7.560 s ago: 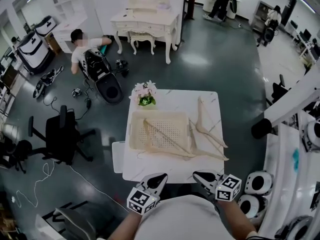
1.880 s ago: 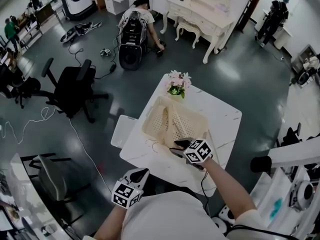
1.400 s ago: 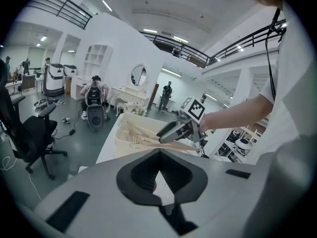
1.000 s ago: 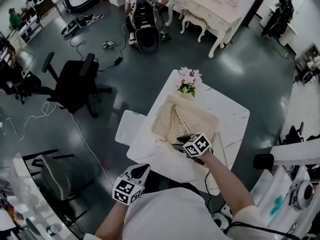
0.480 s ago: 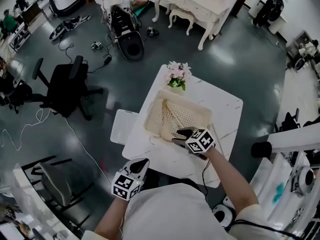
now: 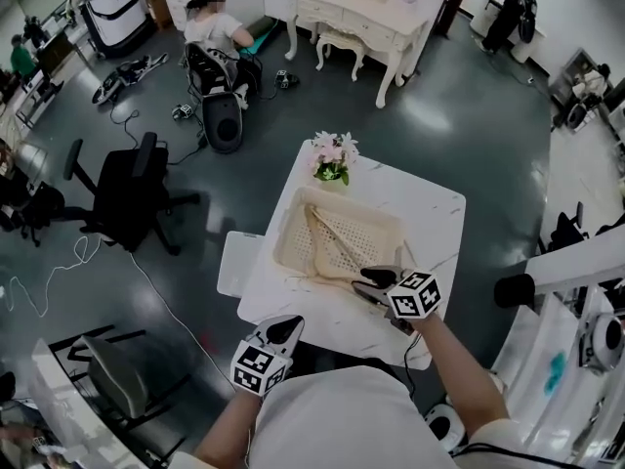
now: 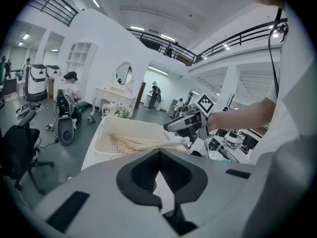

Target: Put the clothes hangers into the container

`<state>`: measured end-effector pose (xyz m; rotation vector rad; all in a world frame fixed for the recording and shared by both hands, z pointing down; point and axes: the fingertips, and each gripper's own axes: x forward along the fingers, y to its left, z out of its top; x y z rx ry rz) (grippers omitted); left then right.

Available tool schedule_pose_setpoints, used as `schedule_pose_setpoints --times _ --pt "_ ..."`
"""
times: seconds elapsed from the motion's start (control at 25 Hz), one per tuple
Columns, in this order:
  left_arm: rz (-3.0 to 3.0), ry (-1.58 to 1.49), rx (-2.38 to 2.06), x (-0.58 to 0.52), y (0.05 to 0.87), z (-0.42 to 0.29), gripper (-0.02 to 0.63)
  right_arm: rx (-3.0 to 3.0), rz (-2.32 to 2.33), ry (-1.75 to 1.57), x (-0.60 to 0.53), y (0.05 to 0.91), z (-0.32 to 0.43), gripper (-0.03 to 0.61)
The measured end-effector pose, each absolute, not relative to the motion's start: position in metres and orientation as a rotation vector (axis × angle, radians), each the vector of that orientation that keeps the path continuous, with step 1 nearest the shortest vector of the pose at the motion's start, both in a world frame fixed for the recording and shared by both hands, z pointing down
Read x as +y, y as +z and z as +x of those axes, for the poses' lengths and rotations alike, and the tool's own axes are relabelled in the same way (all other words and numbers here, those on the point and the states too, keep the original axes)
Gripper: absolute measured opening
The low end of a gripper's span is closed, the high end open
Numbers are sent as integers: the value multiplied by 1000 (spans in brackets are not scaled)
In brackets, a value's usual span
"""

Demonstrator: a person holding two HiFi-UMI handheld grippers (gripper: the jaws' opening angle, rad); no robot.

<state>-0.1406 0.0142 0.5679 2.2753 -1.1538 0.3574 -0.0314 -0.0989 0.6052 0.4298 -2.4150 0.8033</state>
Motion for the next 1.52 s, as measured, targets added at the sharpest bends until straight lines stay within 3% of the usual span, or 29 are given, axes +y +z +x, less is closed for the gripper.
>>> schedule_pose_setpoints --times 0.32,0.68,1.52 --pt "2301 332 -1118 14 559 -112 8 -2530 589 883 -71 569 5 89" --pt "2354 342 -1093 11 545 -91 8 -2601 732 948 -44 556 43 32" --pt "2413 295 -1008 18 534 -60 6 -2613 858 1020 -30 560 71 28"
